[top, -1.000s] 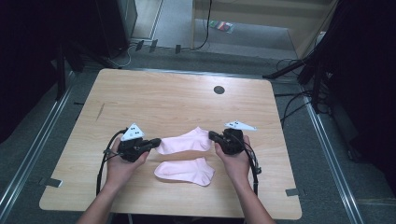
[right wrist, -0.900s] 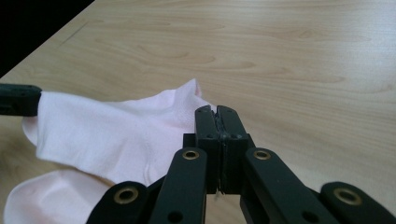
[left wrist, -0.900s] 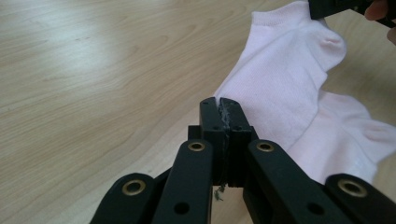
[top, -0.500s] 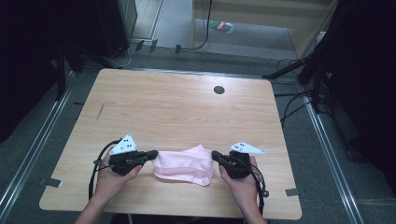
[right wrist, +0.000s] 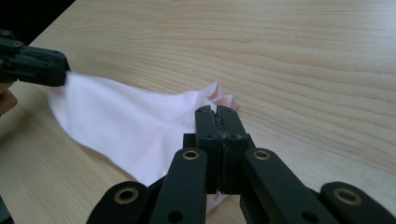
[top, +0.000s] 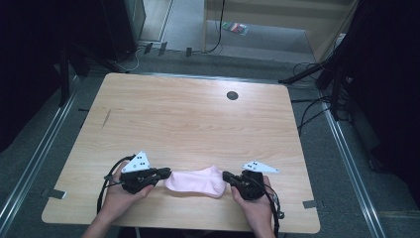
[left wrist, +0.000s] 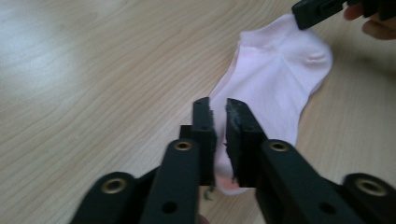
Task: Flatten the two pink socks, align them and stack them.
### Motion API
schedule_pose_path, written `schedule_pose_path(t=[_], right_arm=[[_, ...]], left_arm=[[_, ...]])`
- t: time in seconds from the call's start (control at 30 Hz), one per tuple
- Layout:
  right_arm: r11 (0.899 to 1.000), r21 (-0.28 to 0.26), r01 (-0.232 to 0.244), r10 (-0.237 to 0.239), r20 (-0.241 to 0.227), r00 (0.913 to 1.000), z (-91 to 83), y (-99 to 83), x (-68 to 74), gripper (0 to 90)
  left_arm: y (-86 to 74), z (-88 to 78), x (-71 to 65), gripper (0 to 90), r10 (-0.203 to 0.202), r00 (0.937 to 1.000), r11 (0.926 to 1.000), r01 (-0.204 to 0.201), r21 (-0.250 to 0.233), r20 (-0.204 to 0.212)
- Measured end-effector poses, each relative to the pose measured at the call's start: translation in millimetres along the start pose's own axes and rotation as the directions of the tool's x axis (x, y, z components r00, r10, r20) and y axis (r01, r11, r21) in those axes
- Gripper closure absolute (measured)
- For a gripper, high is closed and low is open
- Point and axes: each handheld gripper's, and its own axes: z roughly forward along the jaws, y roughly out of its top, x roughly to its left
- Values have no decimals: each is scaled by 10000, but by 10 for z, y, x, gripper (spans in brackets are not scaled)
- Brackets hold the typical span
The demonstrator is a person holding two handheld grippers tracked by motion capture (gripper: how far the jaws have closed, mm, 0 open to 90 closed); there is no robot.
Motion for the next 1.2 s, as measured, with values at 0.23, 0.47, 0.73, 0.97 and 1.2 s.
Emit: schedule_pose_path(t=[0.23, 0.47, 0.73, 0.97, 1.2], right_arm=[[9997, 144, -199, 200, -72, 9998, 50, -88, -19, 885], [9998, 38, -178, 178, 0, 9998, 40, -95, -24, 875], [9999, 115, 40, -43, 270, 9996, 49, -119, -21, 875], [9996, 246, 134, -146, 493, 9987, 66, -152, -45, 876], [9995, 136, 284, -290, 426, 9987, 51, -149, -29, 885]], left_arm=[[-17, 29, -5, 608, -394, 9986, 9992, 396, 44, -345], [20, -33, 40, 588, -1959, 9793, 9804, 1966, 91, -502], [-18, 59, 12, 605, -2810, 9575, 9547, 2858, 831, -653], [-55, 119, -42, 699, -2181, 9651, 9531, 2425, 1810, -1449], [-43, 43, -16, 887, -2569, 9556, 9535, 2750, 1234, -1446]])
